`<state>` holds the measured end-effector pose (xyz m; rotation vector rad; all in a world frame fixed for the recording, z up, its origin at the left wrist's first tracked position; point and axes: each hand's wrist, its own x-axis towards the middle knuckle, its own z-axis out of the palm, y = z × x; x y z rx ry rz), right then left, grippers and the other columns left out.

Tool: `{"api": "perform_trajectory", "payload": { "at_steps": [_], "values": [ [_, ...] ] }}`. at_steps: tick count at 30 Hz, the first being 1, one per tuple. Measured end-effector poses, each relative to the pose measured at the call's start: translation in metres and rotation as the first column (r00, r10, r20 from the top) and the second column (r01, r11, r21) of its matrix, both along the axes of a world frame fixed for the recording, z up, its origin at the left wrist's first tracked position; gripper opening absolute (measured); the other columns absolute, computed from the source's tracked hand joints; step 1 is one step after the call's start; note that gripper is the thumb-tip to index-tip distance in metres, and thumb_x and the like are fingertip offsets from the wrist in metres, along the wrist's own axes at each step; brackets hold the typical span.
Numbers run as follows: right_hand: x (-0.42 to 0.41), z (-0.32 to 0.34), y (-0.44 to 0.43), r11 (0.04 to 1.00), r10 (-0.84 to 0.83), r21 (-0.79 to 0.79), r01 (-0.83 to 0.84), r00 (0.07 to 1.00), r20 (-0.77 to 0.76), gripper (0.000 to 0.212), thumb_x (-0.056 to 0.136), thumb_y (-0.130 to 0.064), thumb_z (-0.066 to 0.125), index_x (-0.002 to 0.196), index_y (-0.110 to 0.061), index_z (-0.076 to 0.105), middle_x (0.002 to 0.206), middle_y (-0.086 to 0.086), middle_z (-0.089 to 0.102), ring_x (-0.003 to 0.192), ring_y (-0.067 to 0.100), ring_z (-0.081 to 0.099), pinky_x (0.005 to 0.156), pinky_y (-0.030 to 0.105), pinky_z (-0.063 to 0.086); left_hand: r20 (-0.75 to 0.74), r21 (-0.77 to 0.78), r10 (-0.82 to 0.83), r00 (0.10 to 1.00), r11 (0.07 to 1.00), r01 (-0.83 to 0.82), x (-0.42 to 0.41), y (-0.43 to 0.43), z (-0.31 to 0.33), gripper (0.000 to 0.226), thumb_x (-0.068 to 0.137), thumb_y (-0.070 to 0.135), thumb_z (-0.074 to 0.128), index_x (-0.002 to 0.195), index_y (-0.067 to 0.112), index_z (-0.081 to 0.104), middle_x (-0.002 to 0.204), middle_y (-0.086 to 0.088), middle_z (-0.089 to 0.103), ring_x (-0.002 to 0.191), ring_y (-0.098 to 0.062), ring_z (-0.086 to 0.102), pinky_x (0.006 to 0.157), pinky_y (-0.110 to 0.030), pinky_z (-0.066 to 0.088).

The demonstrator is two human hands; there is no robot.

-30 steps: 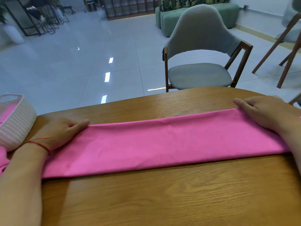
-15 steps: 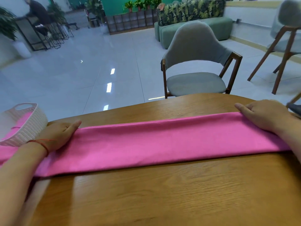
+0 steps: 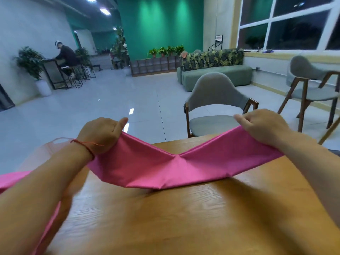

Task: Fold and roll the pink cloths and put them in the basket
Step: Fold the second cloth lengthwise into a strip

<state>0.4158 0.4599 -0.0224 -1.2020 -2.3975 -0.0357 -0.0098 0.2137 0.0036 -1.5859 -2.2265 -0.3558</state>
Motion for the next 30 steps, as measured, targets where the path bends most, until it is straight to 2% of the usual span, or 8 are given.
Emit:
{"api": "perform_trajectory", "payload": {
  "at_steps": [5, 9, 11, 14, 17, 19, 23, 30],
  "values": [
    [-0.043, 0.029, -0.038, 0.979, 0.057, 0.199, -0.047, 0.997, -0.045, 0.061, 0.108, -0.048, 0.044, 0.054, -0.018, 0.047, 0.057, -0.004, 0.053, 0.059, 0.024, 0.054, 0.061, 0.039, 0.046, -0.139, 0.077, -0.108, 0.984, 0.990, 0.120, 0.049, 0.007, 0.027, 0.061, 0.110, 0.053, 0.025, 0.058, 0.026, 0.041, 0.092, -0.019, 0.072, 0.090, -0.041, 0.065, 0.074, -0.044, 0.045],
    [-0.046, 0.035, -0.043, 0.973, 0.042, 0.229, -0.029, 0.998, -0.053, 0.061, 0.108, -0.047, 0.045, 0.053, -0.020, 0.047, 0.055, -0.006, 0.052, 0.058, 0.025, 0.052, 0.061, 0.038, 0.044, -0.119, 0.078, -0.081, 0.990, 0.993, 0.090, 0.037, 0.002, 0.039, 0.062, 0.111, 0.049, 0.026, 0.067, 0.019, 0.057, 0.089, -0.022, 0.071, 0.088, -0.043, 0.065, 0.073, -0.045, 0.045],
    [-0.011, 0.034, -0.026, 0.984, -0.072, 0.158, 0.087, 0.993, -0.098, 0.058, 0.108, -0.045, 0.044, 0.057, -0.019, 0.052, 0.062, 0.000, 0.058, 0.064, 0.028, 0.053, 0.064, 0.040, 0.042, -0.007, -0.023, 0.006, 1.000, 1.000, -0.006, -0.005, -0.022, 0.037, 0.063, 0.110, 0.049, 0.021, 0.096, 0.015, 0.071, 0.097, -0.024, 0.072, 0.094, -0.046, 0.067, 0.076, -0.047, 0.048],
    [0.053, 0.024, -0.002, 0.932, -0.360, -0.048, 0.358, 0.932, -0.039, 0.050, 0.102, -0.042, 0.030, 0.074, -0.014, 0.060, 0.082, 0.015, 0.064, 0.074, 0.035, 0.055, 0.071, 0.043, 0.046, 0.129, -0.151, 0.291, 0.948, 0.951, -0.272, -0.084, -0.072, 0.034, 0.055, 0.110, 0.041, 0.030, 0.135, 0.004, 0.062, 0.117, -0.029, 0.070, 0.109, -0.047, 0.066, 0.094, -0.052, 0.052],
    [0.061, 0.015, 0.005, 0.934, -0.355, -0.011, 0.358, 0.921, -0.162, 0.055, 0.092, -0.048, 0.026, 0.066, -0.014, 0.060, 0.076, 0.015, 0.057, 0.075, 0.039, 0.056, 0.071, 0.043, 0.048, 0.142, -0.117, 0.373, 0.917, 0.926, -0.359, -0.135, -0.092, 0.028, 0.039, 0.105, 0.018, 0.046, 0.132, -0.004, 0.063, 0.093, -0.032, 0.072, 0.085, -0.049, 0.070, 0.078, -0.054, 0.057],
    [0.057, 0.017, 0.007, 0.935, -0.341, 0.022, 0.353, 0.917, -0.205, 0.057, 0.094, -0.048, 0.030, 0.060, -0.014, 0.060, 0.076, 0.017, 0.059, 0.076, 0.041, 0.058, 0.073, 0.045, 0.050, 0.179, -0.117, 0.327, 0.928, 0.944, -0.310, -0.133, -0.089, 0.029, 0.061, 0.107, 0.034, 0.022, 0.126, -0.004, 0.066, 0.099, -0.034, 0.071, 0.092, -0.050, 0.069, 0.082, -0.052, 0.052],
    [0.062, 0.024, 0.024, 0.936, -0.313, 0.085, 0.342, 0.918, -0.245, 0.060, 0.095, -0.049, 0.029, 0.056, -0.014, 0.059, 0.070, 0.017, 0.059, 0.070, 0.041, 0.056, 0.069, 0.043, 0.048, -0.001, 0.020, 0.225, 0.974, 0.974, -0.225, -0.141, -0.092, 0.038, 0.092, 0.097, 0.075, 0.005, 0.073, 0.011, 0.065, 0.102, -0.035, 0.070, 0.100, -0.048, 0.065, 0.090, -0.051, 0.047],
    [0.082, 0.018, 0.033, 0.949, -0.299, 0.089, 0.303, 0.953, -0.054, 0.068, 0.098, -0.062, 0.021, 0.064, -0.022, 0.065, 0.089, 0.017, 0.069, 0.084, 0.039, 0.060, 0.075, 0.045, 0.048, 0.176, -0.076, 0.197, 0.964, 0.980, -0.186, -0.120, -0.109, 0.029, 0.092, 0.093, 0.080, 0.011, 0.067, 0.011, 0.066, 0.088, -0.022, 0.069, 0.091, -0.038, 0.062, 0.088, -0.047, 0.043]
  ]
}}
